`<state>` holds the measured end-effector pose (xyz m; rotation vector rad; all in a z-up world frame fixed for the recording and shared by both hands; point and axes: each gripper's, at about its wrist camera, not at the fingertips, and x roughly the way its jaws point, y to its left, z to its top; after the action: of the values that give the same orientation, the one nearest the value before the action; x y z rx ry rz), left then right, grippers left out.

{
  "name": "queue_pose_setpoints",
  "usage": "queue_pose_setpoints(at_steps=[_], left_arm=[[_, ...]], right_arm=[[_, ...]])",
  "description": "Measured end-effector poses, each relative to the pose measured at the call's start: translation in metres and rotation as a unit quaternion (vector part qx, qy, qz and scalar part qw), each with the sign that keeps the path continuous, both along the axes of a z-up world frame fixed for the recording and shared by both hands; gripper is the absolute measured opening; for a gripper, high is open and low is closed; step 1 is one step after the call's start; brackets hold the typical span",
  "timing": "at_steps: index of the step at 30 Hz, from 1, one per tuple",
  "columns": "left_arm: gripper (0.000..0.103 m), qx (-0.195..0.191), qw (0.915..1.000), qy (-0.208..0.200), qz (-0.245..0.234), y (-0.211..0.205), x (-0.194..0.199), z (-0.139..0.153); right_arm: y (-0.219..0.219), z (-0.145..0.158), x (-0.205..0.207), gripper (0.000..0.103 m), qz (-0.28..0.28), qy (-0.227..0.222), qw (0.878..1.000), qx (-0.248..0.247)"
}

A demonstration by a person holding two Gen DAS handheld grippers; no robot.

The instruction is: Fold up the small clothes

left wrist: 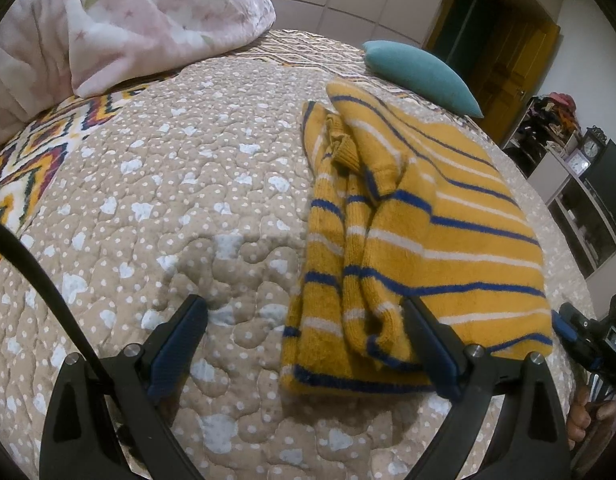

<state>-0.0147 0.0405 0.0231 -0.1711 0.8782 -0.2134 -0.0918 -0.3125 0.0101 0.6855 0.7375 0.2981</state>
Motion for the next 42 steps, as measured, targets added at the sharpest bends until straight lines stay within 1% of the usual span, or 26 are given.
queue_pose_setpoints(at_steps=[3,6,9,14,18,20,22,23,24,26,27,30,32,34,36,37,39,40,42], left_arm=[[0.097,0.009,0.9999,-0.001,0.012,-0.002,-0.01,0.001],[0.097,-0.002,0.9997,-0.002,0.023,0.001,-0.022,0.001],[0.097,0.004,0.9996,-0.01,0.027,0.0,-0.034,-0.001],[0.098,0.039,0.9988,-0.01,0.028,-0.009,-0.035,-0.001],[0.098,0.042,0.9987,-0.008,0.028,-0.012,-0.034,-0.001],[0.098,0.045,0.9985,-0.007,0.029,-0.013,-0.034,-0.001],[0.098,0.049,0.9983,-0.007,0.032,-0.014,-0.034,-0.001],[0.098,0.05,0.9982,-0.008,0.033,-0.014,-0.034,-0.001],[0.098,0.05,0.9981,-0.007,0.034,-0.014,-0.034,-0.001],[0.098,0.053,0.9979,-0.007,0.036,-0.014,-0.035,-0.001],[0.098,0.055,0.9978,-0.007,0.037,-0.014,-0.035,-0.001],[0.098,0.064,0.9968,-0.008,0.047,-0.016,-0.039,0.0],[0.099,0.073,0.9957,-0.006,0.056,-0.017,-0.042,0.0],[0.099,0.087,0.9941,-0.007,0.065,-0.021,-0.046,-0.001],[0.099,0.096,0.9927,-0.008,0.072,-0.022,-0.048,-0.001],[0.099,0.099,0.9922,-0.008,0.074,-0.022,-0.048,-0.001],[0.099,0.101,0.992,-0.007,0.076,-0.021,-0.049,-0.001],[0.099,0.101,0.992,-0.006,0.076,-0.021,-0.048,-0.001],[0.1,0.102,0.9919,-0.006,0.076,-0.021,-0.049,-0.001]], right_arm=[[0.005,0.001,0.001,0.045,-0.007,0.005,1.0,-0.013],[0.012,0.003,0.003,0.046,-0.008,0.005,0.999,-0.032],[0.012,0.002,0.003,0.046,-0.011,0.003,1.0,-0.025],[0.008,-0.001,-0.001,0.046,-0.016,-0.007,1.0,-0.009],[0.008,0.0,-0.003,0.046,-0.022,-0.005,1.0,-0.017],[0.015,0.005,-0.008,0.046,-0.032,-0.001,0.999,-0.044],[0.025,0.01,-0.01,0.05,-0.035,0.005,0.996,-0.077],[0.03,0.014,-0.009,0.054,-0.035,0.013,0.995,-0.095],[0.035,0.019,-0.007,0.061,-0.033,0.023,0.993,-0.11],[0.041,0.027,-0.002,0.072,-0.036,0.029,0.991,-0.127],[0.044,0.029,0.0,0.073,-0.042,0.03,0.989,-0.142],[0.058,0.033,0.014,0.073,-0.054,0.039,0.975,-0.213],[0.061,0.026,0.022,0.073,-0.064,0.053,0.97,-0.23],[0.066,0.023,0.023,0.076,-0.068,0.049,0.966,-0.245],[0.074,0.022,0.025,0.083,-0.059,0.047,0.96,-0.271],[0.08,0.02,0.028,0.085,-0.052,0.051,0.955,-0.289],[0.087,0.018,0.03,0.09,-0.044,0.055,0.949,-0.309],[0.09,0.017,0.032,0.09,-0.041,0.057,0.945,-0.318],[0.09,0.017,0.032,0.09,-0.042,0.056,0.945,-0.32]])
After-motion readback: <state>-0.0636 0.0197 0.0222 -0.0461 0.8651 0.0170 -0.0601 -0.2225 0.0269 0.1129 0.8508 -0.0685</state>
